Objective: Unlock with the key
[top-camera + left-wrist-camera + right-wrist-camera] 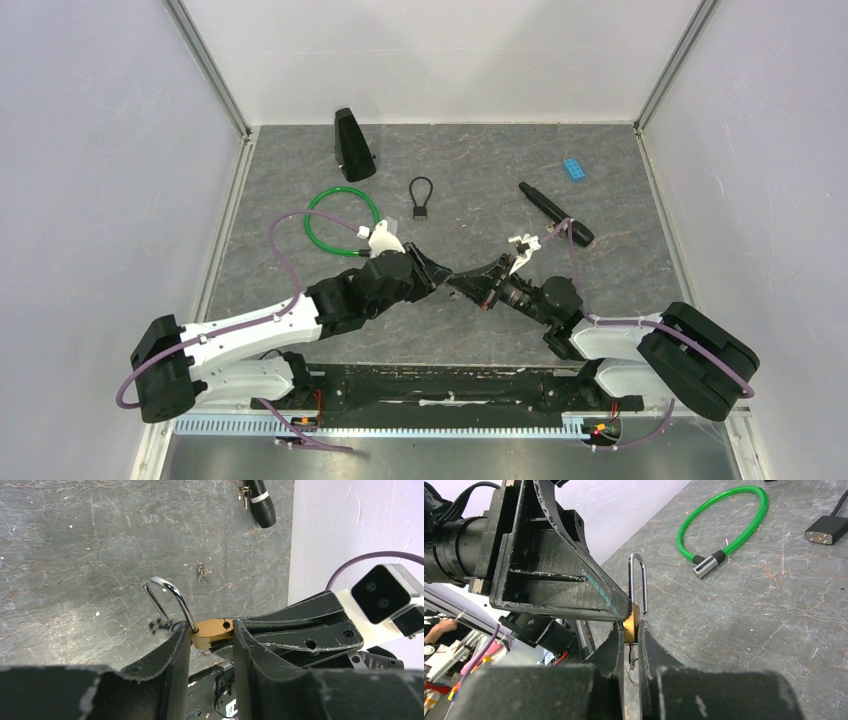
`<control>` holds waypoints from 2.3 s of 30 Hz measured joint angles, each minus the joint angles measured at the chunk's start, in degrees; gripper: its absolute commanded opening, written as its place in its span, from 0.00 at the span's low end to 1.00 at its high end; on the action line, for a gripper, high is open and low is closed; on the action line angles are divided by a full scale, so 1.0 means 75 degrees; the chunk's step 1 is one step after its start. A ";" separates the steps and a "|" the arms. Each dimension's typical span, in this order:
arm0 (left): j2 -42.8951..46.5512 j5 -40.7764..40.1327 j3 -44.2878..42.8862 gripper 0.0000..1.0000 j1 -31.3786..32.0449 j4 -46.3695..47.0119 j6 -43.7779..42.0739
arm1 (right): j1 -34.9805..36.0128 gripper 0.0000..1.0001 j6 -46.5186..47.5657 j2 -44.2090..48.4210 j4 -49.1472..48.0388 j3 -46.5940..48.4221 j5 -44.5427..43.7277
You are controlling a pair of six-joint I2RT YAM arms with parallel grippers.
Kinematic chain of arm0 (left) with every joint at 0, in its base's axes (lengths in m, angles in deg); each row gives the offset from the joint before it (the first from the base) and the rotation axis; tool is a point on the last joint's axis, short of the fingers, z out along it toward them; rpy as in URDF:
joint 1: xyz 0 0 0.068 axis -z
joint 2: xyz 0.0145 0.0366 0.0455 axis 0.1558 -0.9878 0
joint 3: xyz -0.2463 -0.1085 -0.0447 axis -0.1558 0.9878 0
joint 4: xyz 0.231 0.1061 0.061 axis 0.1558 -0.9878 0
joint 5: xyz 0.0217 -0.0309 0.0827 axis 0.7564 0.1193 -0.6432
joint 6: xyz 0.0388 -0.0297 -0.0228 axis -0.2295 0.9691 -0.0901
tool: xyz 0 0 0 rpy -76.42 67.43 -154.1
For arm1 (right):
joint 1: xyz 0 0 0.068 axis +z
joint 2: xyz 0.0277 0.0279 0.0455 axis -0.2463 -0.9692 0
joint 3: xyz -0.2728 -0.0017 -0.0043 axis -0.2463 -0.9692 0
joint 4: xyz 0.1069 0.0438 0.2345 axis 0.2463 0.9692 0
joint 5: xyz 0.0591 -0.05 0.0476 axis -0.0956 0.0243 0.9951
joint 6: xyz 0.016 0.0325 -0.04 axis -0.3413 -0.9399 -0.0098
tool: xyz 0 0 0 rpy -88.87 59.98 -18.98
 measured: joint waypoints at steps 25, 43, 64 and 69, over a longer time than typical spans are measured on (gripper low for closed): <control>0.2288 -0.1422 -0.1539 1.00 -0.3048 -0.3206 -0.4564 | -0.2159 0.00 -0.1448 -0.3413 0.1160 0.2189 0.0079; 0.2850 -0.0187 -0.0793 1.00 -0.3815 -0.2984 -0.6371 | -0.3567 0.21 -0.1789 -0.6365 0.2460 0.5295 0.0571; 0.2792 -0.0248 -0.0723 0.96 -0.3850 -0.3016 -0.6513 | -0.4100 0.75 0.0912 -0.3771 0.6161 0.5112 -0.0542; 0.1865 -0.0341 -0.1381 0.99 -0.3850 -0.3756 -0.6516 | -0.4095 0.98 0.2101 -0.2416 0.7685 0.5030 -0.1381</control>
